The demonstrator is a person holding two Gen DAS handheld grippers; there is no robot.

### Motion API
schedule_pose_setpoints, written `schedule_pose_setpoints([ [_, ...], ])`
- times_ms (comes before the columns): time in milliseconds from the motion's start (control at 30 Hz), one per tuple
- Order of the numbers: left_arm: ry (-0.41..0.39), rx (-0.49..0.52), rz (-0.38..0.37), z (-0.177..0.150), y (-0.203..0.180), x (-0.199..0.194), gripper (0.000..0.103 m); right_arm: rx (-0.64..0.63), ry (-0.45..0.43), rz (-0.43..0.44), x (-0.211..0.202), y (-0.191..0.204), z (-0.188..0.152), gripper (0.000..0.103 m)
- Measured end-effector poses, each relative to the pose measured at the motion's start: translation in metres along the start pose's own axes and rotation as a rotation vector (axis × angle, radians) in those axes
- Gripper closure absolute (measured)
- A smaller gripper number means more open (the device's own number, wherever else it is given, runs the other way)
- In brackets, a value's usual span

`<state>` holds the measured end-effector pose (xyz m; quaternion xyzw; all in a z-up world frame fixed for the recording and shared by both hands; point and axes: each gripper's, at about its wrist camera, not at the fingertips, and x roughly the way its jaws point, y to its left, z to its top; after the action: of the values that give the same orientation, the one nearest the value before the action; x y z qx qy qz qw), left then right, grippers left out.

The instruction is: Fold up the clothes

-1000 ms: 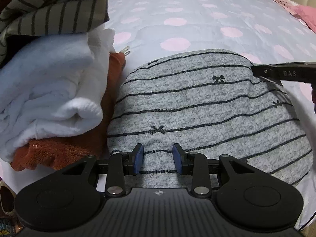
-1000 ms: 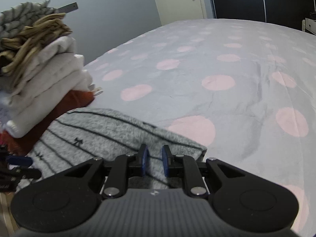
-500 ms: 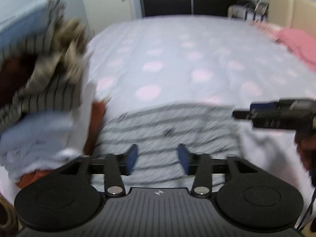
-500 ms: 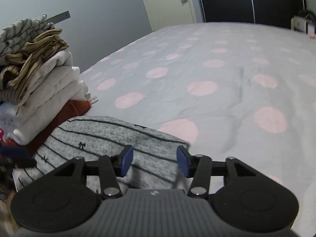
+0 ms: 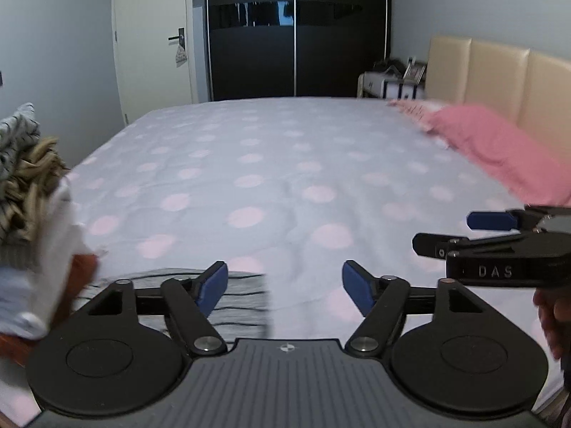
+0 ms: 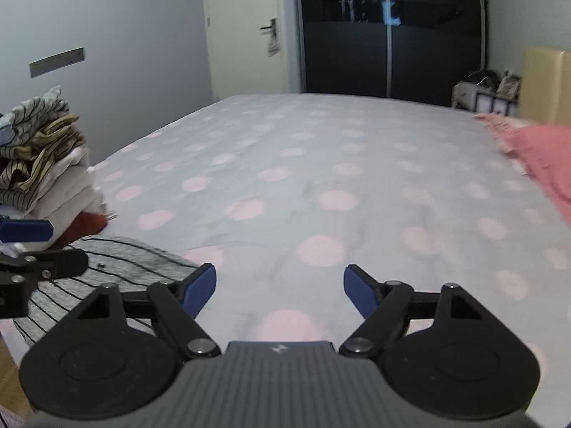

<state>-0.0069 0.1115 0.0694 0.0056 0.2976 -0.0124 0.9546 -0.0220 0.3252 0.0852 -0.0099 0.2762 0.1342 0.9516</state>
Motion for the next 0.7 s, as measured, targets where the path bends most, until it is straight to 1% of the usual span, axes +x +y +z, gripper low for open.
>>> schedule_pose_setpoints([
  [33,-0.012,-0.012,-0.008,-0.002,-0.008,-0.002,0.029,0.0,-0.008,-0.019,-0.01,-0.007,0.0,0.018],
  [133,-0.035,-0.009,0.003,-0.009,-0.027,-0.007,0.029,0.0,-0.027,-0.079,-0.038,-0.025,-0.006,0.013],
  [200,-0.055,0.006,0.028,-0.015,-0.039,-0.011,0.029,-0.004,-0.04,-0.115,-0.054,-0.036,-0.012,0.011],
  [333,-0.104,0.017,0.058,-0.025,-0.06,-0.019,0.029,-0.014,-0.063,-0.192,-0.085,-0.056,-0.03,0.004],
  [433,-0.117,0.024,0.084,-0.034,-0.078,-0.024,0.028,-0.016,-0.069,-0.225,-0.102,-0.067,-0.047,0.003],
  [567,-0.11,0.028,0.078,-0.051,-0.1,-0.024,0.028,0.01,-0.055,-0.247,-0.113,-0.077,-0.07,0.003],
  [700,-0.042,0.024,0.061,-0.068,-0.116,-0.012,0.027,0.047,-0.04,-0.266,-0.117,-0.082,-0.087,0.003],
])
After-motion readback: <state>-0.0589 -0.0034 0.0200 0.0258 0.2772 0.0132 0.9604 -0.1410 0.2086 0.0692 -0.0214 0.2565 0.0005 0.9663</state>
